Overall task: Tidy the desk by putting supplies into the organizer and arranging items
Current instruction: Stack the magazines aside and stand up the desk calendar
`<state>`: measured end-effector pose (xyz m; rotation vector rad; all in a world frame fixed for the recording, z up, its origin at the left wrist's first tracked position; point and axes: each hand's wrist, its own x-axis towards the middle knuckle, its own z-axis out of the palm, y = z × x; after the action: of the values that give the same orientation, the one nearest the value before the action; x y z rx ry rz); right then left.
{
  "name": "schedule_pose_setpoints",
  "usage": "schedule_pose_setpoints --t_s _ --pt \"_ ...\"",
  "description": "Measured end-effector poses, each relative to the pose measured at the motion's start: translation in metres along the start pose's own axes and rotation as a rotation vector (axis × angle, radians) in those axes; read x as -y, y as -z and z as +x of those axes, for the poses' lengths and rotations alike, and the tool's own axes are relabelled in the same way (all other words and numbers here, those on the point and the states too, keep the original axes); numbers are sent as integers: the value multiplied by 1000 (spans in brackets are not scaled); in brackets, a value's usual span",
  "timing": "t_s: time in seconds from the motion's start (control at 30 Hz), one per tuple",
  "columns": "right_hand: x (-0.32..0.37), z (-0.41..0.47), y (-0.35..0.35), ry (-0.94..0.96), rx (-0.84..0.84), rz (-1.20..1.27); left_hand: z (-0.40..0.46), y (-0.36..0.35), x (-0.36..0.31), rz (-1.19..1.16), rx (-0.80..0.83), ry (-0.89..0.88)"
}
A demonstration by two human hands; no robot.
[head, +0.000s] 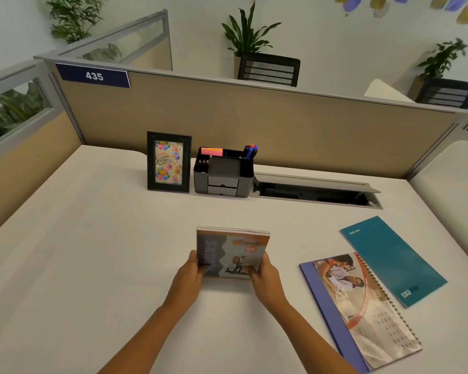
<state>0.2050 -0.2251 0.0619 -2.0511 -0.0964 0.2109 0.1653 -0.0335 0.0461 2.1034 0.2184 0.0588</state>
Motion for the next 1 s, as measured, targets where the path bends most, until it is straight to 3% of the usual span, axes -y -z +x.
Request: schedule_pose_setpoints --t_s 0.2,0.43,0.67,0.77,0.83,0.9,1.0 --pt "-6 11 14 -74 126 -10 5 -9 -9 -156 23 114" --pt "-23 17 57 -150 143 58 11 -47 -34 -233 7 219" --pt "-60 29 146 -178 -372 -67 26 -86 -45 -189 19 381" --pt "-90 33 197 -347 -652 -123 33 -91 -44 -112 18 408" --pt "-110 34 226 -588 -816 -234 37 -92 -41 -90 28 419" --pt "-124 32 249 -835 -837 -327 40 -92 -38 -81 35 433" --pt "-140 27 265 -996 -772 -293 41 -94 -37 -25 31 430"
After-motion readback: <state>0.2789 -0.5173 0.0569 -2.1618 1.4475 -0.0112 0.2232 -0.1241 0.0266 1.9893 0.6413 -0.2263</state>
